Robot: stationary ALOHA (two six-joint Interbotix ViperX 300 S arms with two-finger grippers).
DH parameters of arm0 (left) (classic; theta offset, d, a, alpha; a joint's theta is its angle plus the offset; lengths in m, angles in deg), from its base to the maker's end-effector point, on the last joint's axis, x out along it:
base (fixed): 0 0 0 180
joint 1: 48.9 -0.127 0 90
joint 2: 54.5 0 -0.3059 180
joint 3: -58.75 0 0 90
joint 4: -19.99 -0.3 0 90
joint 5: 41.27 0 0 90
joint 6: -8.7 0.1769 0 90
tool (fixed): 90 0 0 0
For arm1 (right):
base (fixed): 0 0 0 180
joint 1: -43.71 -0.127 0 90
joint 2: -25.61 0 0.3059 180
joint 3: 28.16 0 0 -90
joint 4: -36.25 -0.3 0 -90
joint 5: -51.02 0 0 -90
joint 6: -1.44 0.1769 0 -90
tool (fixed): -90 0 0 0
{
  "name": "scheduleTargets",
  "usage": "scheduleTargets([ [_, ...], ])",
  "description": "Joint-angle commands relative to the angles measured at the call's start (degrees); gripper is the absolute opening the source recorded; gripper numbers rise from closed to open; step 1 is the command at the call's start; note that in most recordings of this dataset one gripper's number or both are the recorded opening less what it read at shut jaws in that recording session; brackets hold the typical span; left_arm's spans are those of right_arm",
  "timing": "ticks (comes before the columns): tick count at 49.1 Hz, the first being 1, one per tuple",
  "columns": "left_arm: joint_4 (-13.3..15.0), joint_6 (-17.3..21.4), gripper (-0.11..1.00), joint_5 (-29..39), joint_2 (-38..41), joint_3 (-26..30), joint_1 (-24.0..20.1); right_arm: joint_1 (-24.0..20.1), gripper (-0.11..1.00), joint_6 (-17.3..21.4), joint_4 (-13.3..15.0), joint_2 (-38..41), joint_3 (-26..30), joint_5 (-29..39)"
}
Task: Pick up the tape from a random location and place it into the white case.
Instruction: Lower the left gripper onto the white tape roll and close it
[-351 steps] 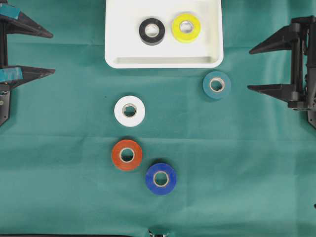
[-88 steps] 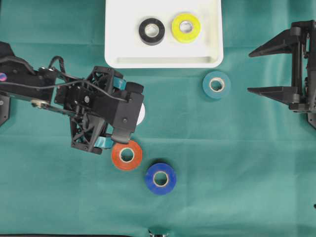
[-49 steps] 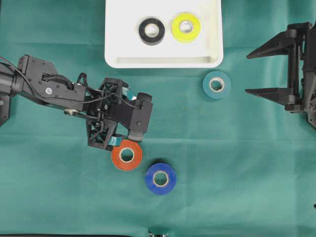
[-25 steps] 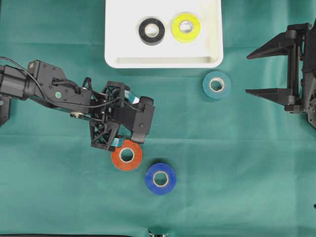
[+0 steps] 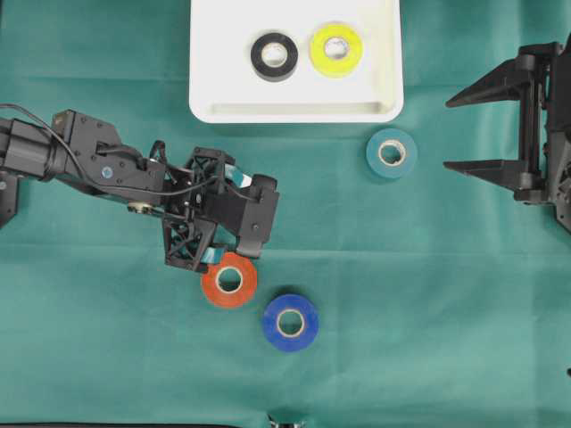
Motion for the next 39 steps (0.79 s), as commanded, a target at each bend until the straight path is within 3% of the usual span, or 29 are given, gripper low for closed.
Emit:
scheduleTargets([
  [1,-0.1,0.1,0.77,-0.3,-1.2,0.4,-0.9,0.1,0.90,0.1,0.1,0.0,0.6,-0.5],
  [8,-0.2,0.4,0.36,0.0,-1.4,0.4,-1.4,0.2,0.89,0.1,0.2,0.1,0.6,-0.5],
  [11,-0.2,0.4,0.26,0.0,-1.4,0.5,-1.4,0.1,0.89,0.1,0.1,0.1,0.4,-0.5],
  [39,-0.2,0.2,0.26,1.1,-3.7,1.1,-1.0,0.1,0.89,0.1,0.1,0.8,0.4,-0.5],
])
